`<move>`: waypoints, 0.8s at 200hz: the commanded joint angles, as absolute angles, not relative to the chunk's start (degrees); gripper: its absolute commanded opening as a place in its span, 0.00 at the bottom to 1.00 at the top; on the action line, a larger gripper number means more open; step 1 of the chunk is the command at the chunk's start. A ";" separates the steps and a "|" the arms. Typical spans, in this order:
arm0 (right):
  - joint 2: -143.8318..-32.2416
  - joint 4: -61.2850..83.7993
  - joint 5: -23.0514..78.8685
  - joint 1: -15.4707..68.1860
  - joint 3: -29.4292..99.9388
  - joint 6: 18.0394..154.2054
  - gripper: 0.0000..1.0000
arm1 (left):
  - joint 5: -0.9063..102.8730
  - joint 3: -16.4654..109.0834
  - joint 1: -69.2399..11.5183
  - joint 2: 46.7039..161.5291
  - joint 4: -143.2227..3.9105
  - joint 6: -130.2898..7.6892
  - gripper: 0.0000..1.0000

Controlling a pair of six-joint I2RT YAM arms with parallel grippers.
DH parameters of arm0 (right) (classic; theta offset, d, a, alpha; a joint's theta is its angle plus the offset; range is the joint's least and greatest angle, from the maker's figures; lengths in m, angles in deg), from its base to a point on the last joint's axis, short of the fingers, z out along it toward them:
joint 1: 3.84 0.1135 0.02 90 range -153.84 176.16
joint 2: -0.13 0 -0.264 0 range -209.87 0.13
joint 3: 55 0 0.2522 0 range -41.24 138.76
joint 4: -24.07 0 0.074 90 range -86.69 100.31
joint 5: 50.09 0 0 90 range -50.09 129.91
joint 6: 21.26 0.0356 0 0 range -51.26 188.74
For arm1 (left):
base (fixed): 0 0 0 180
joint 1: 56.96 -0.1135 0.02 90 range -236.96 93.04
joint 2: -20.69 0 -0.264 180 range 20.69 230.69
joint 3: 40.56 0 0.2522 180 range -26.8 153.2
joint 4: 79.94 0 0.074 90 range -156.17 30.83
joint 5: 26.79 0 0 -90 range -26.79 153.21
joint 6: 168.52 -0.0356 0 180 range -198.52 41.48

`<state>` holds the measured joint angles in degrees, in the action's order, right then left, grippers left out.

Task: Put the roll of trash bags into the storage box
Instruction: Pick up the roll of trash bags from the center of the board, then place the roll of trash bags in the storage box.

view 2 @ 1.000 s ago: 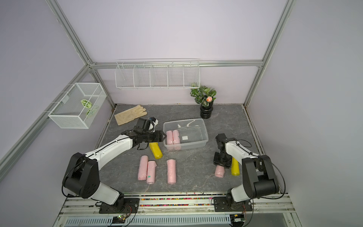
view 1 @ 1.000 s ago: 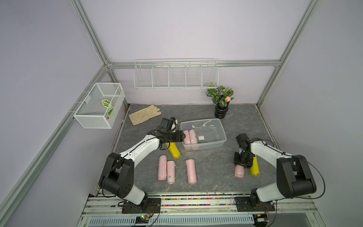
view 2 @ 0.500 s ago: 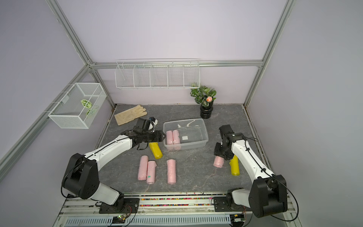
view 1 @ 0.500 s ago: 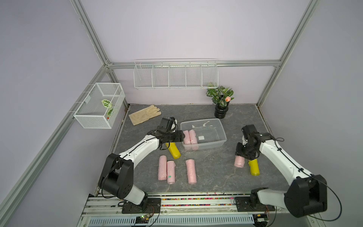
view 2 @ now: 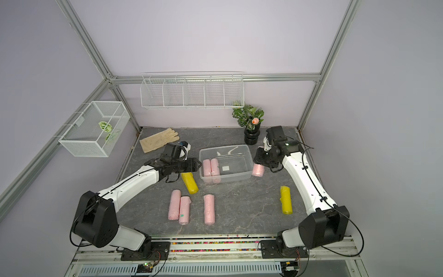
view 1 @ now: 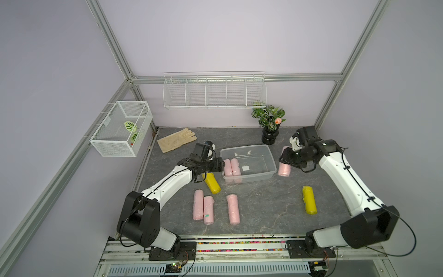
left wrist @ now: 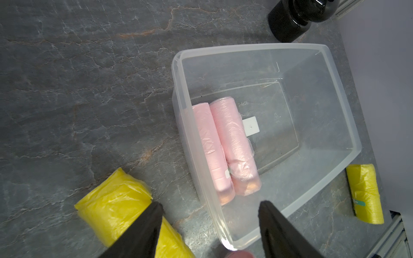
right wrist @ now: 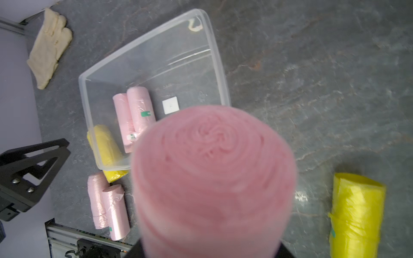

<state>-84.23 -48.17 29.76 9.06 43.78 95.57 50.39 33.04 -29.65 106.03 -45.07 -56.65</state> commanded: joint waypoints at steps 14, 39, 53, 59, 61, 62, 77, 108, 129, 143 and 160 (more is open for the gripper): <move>-91.74 -46.66 27.94 12.47 52.07 93.55 0.49 | 51.87 33.79 -29.97 105.43 -44.58 -57.09 0.73; -98.49 -46.71 26.73 14.79 58.14 92.54 0.49 | 51.81 33.25 -29.98 105.51 -44.74 -56.85 0.73; -102.21 -47.15 26.38 15.87 61.60 91.97 0.49 | 51.98 33.06 -30.06 105.08 -44.82 -56.81 0.73; -103.66 -47.17 26.21 16.21 62.82 91.81 0.49 | 52.07 33.06 -30.00 104.89 -44.82 -56.81 0.73; -104.13 -47.24 26.11 16.26 63.31 91.84 0.49 | 52.06 33.06 -30.03 104.86 -44.77 -56.83 0.73; -104.38 -47.21 26.11 16.32 63.51 91.85 0.49 | 52.05 33.10 -30.00 104.88 -44.75 -56.87 0.73; -107.90 -47.54 25.46 16.80 66.40 91.65 0.49 | 52.50 33.31 -30.04 104.58 -44.48 -57.07 0.73; -114.33 -48.70 24.90 17.96 71.36 91.08 0.48 | 52.27 33.06 -30.08 104.27 -44.97 -56.73 0.73; -117.89 -49.41 24.53 19.04 73.75 90.69 0.48 | 52.06 32.71 -30.10 104.44 -45.20 -56.58 0.73; -119.83 -49.71 24.36 19.80 74.84 90.58 0.48 | 52.18 32.46 -30.07 104.49 -45.34 -56.71 0.73; -121.53 -49.60 23.96 20.48 75.50 90.84 0.48 | 52.17 32.18 -30.07 104.43 -45.60 -56.72 0.73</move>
